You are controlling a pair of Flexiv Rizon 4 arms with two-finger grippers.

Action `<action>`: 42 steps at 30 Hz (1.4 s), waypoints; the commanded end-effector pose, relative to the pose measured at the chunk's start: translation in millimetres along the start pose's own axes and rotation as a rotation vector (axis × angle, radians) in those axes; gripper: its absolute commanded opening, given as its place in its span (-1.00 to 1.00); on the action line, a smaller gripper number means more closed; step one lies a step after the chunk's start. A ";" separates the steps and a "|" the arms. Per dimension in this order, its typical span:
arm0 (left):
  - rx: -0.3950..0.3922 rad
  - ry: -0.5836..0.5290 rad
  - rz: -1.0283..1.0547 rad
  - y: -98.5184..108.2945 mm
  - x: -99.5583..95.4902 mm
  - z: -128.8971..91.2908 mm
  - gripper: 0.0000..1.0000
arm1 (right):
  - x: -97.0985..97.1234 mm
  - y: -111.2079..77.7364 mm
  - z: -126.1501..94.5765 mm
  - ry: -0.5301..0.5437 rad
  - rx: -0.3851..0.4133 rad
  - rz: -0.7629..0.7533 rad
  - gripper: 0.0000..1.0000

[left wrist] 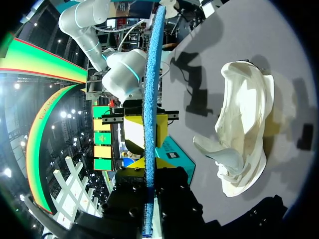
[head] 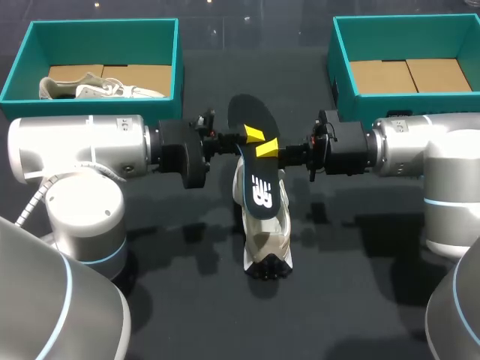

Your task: Take the shoe out of the shoebox, open the shoe tongue, remove and reinsert the insole, then place the shoe into the shoebox

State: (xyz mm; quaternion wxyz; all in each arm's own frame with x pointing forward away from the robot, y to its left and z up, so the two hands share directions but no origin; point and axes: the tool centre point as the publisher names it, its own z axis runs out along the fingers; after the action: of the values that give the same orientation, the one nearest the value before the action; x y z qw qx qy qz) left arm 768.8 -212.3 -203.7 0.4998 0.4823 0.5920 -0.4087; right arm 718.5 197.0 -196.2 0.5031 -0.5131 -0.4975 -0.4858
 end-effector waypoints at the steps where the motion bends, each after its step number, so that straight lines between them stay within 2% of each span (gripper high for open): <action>1: 0.000 -0.006 0.001 -4.0 -0.3 -3.9 -1.00 | -3.5 -0.4 0.1 0.011 -0.014 -0.010 1.00; 8: 0.018 -0.015 0.001 -13.3 -2.5 -29.4 -1.00 | -2.2 -5.3 -29.2 -0.020 -0.005 -0.073 1.00; 9: 0.022 -0.015 -0.004 -15.6 -2.7 -33.9 -1.00 | -2.0 -5.8 -33.2 -0.030 0.010 -0.096 1.00; 11: 0.043 -0.017 -0.021 -21.1 -2.5 -43.4 -1.00 | -6.1 -5.9 -42.0 -0.066 0.099 -0.098 1.00; 17: 0.021 -0.001 -0.001 -44.9 2.2 -68.6 -1.00 | -6.1 -5.9 -42.0 -0.066 0.099 -0.098 1.00; 24: 0.047 0.007 0.019 -80.9 11.9 -93.0 -1.00 | -6.1 -5.9 -42.0 -0.066 0.099 -0.098 1.00; 26: 0.071 0.014 0.004 -90.7 14.9 -99.1 -1.00 | -9.3 -12.5 -48.1 -0.105 0.170 -0.210 1.00; 27: 0.091 0.023 -0.011 -95.0 16.0 -101.0 -1.00 | -12.3 -15.9 -51.6 -0.154 0.201 -0.285 1.00; 29: 0.111 0.046 -0.015 -101.5 15.6 -103.2 -1.00 | -20.9 -21.1 -58.7 -0.154 0.290 -0.358 1.00; 31: 0.054 0.069 0.081 -104.6 9.7 -107.3 -1.00 | -20.9 -21.1 -58.7 -0.154 0.290 -0.358 1.00; 39: 0.054 0.069 0.081 -104.6 9.7 -107.3 -1.00 | -20.9 -21.1 -58.7 -0.154 0.290 -0.358 1.00; 42: 0.154 0.103 -0.017 -117.0 18.6 -92.2 -1.00 | -20.9 -21.1 -58.7 -0.154 0.290 -0.358 1.00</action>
State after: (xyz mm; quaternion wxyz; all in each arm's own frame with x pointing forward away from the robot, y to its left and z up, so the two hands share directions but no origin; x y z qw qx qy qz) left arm 637.3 -140.0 -201.5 0.4609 0.5339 0.5795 -0.4083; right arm 695.3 136.5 -213.9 0.4366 -0.3756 -0.6808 -0.4525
